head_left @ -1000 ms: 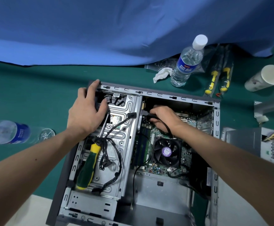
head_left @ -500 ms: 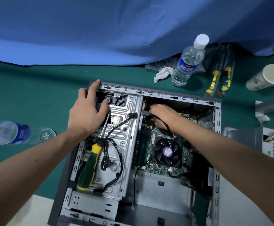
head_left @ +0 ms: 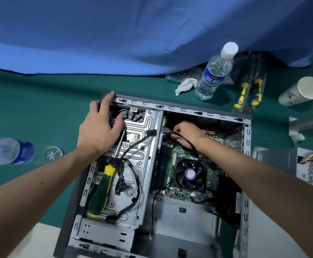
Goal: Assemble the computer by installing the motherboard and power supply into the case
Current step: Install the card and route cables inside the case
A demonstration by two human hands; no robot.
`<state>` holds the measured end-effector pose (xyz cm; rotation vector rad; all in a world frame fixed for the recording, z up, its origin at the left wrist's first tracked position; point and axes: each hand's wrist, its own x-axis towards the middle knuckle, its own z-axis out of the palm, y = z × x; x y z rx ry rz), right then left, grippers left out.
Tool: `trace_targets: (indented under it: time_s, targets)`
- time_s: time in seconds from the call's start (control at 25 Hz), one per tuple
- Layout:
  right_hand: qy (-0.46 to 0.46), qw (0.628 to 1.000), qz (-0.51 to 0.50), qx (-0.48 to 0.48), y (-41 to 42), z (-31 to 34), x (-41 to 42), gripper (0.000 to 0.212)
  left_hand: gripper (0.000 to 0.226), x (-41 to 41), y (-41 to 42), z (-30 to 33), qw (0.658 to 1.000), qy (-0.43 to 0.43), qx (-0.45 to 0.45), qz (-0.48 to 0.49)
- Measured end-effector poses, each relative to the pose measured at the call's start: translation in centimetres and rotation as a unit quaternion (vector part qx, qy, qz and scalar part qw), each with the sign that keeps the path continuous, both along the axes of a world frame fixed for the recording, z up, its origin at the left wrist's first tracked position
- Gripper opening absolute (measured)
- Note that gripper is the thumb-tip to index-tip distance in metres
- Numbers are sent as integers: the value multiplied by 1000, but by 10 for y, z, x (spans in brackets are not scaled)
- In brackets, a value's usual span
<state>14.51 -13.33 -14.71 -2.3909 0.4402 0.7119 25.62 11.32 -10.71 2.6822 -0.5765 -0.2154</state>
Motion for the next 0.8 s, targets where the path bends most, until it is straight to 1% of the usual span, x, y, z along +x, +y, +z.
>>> trace_targets:
  time_s: [0.12, 0.16, 0.28, 0.44, 0.6, 0.68, 0.8]
  targets:
    - [45, 999, -12, 3, 3, -5, 10, 33, 59, 0, -1, 0, 1000, 1, -1, 1]
    - [59, 998, -27, 11, 3, -6, 15, 33, 59, 1, 0, 1, 1000, 1, -1, 1]
    - [104, 993, -37, 29, 5, -9, 26, 25, 59, 1, 1, 0, 1000, -1, 3, 4]
    - [90, 996, -21, -8, 6, -14, 22, 22, 59, 2, -1, 1, 1000, -2, 1, 0]
    - [86, 996, -34, 9, 6, -12, 24, 17, 60, 2, 0, 1, 1000, 2, 4, 6]
    - [102, 993, -46, 37, 3, -7, 28, 18, 60, 2, 0, 0, 1000, 3, 3, 5]
    - [128, 991, -30, 41, 1, -2, 27, 17, 59, 0, 1, 0, 1000, 2, 7, 9]
